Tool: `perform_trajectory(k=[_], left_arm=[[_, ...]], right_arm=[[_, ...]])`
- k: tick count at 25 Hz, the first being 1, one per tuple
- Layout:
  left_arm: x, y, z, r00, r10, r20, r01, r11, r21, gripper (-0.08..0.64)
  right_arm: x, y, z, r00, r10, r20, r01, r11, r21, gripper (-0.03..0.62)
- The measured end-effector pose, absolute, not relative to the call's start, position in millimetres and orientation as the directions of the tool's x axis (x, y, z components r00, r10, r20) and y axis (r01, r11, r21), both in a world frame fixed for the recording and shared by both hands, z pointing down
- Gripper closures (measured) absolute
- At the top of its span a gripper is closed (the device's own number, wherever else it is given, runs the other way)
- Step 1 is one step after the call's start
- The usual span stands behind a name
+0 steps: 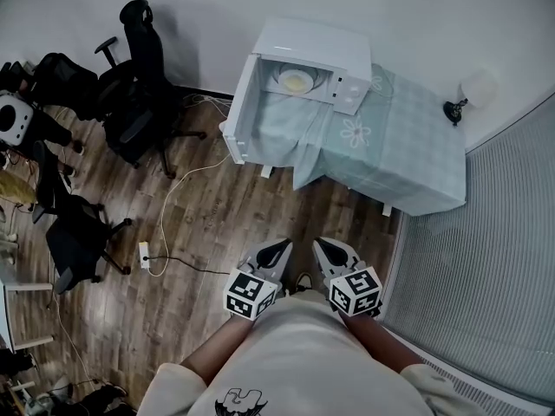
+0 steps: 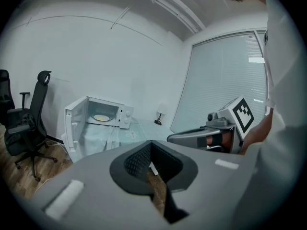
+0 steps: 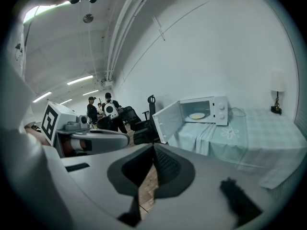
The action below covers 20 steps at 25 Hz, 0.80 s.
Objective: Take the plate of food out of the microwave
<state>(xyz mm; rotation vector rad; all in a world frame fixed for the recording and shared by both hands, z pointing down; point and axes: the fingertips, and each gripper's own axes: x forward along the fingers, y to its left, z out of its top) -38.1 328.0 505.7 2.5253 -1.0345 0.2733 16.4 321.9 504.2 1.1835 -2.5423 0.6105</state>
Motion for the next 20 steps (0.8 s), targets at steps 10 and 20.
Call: perform_trajectory(k=[10, 20], left_arm=[[-78.8, 309.2, 534.9, 0.688, -0.639, 0.344, -0.726, -0.597, 0.341, 0.557], [-61.7, 199.0, 537.4, 0.666, -0.658, 0.351, -0.745, -0.578, 0.332, 0.557]], right_arm=[[-19.3, 292.3, 518.0, -0.613, -0.659, 0.437, -0.784, 0.574, -0.234, 0.58], [5.1, 172.7, 536.9, -0.613, -0.651, 0.447, -0.783, 0.576, -0.235, 0.58]])
